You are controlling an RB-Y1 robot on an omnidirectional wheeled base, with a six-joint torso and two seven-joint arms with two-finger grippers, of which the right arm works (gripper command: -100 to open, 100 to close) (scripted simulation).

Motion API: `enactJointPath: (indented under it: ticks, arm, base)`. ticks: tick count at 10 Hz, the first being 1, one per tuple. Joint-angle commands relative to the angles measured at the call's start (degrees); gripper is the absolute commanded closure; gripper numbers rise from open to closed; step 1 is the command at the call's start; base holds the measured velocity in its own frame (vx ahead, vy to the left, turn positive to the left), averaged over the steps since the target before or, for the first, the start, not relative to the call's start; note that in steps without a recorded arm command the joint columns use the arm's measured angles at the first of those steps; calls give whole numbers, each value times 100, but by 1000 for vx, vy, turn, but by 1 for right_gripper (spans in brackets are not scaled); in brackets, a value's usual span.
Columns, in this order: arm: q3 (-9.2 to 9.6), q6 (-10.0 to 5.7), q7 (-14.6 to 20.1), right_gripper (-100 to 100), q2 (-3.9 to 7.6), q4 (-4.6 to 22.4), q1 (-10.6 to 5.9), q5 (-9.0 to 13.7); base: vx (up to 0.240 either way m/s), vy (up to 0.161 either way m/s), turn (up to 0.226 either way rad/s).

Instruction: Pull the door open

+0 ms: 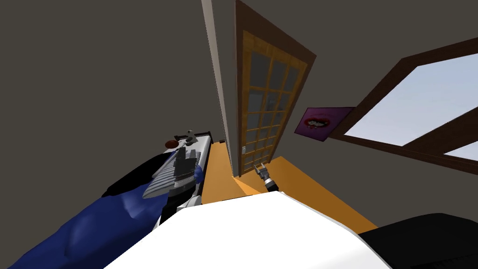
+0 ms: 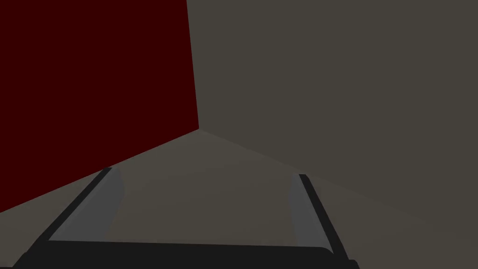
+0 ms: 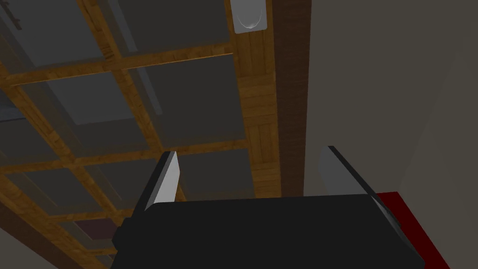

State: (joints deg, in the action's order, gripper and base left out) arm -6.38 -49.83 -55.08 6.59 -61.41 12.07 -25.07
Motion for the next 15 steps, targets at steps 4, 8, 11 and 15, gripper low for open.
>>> enactJointPath:
  ticks: [4,8,11,15]
  arm:
    - [-42,-181,-428,-100,-2,482,-115,-164]
    - [-67,-296,-748,-100,-12,819,-191,-296]
    - [-120,-254,-964,-100,-3,1079,-407,-157]
    - [-223,-110,-1369,-100,-53,1562,-872,171]
  base:
    - [127,17,27]
    - [183,34,18]
    - [81,6,86]
    - [-13,-34,141]
